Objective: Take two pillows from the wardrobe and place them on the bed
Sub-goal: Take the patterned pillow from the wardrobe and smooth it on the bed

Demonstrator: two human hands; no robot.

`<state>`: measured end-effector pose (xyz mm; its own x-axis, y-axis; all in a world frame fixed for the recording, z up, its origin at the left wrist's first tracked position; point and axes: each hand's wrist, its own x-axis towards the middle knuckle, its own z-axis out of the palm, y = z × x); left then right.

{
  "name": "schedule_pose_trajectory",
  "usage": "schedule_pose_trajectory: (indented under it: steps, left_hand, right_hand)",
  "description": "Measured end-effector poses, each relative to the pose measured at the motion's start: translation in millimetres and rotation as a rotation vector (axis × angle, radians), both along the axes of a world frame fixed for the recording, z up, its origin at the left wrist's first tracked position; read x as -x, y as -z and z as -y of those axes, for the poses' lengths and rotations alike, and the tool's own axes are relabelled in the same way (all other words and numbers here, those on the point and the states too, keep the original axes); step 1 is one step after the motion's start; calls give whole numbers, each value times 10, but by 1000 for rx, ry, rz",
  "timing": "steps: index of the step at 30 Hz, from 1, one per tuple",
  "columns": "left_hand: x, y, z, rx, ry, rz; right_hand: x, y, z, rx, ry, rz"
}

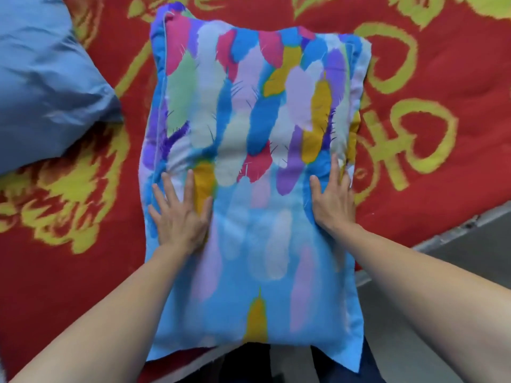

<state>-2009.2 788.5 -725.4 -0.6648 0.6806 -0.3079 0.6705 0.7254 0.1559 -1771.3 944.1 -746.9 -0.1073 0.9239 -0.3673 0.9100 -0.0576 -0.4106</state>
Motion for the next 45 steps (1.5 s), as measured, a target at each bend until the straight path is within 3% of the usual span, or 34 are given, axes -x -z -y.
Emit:
schedule_pose_trajectory:
  steps: [5,13,23,33,45]
  left_hand:
    - [152,90,-21,-102,-215,72]
    - [66,-411,-5,-193,-209,44]
    - [538,-1349,875,-406,-427,-45]
    - [1142,-1846,1285,-604,-365,-158]
    - [1196,-2130,1166,-773,-400,-139]
  right_hand:
    - [70,-5,15,-22,70,19]
    - [294,-527,162,-138,166,-40]
    - [1262,-1514,564,-255,-54,-200]
    - [1474,-1544,1345,-176,27,-320]
    - [1672,-2043,1173,-323,24,-383]
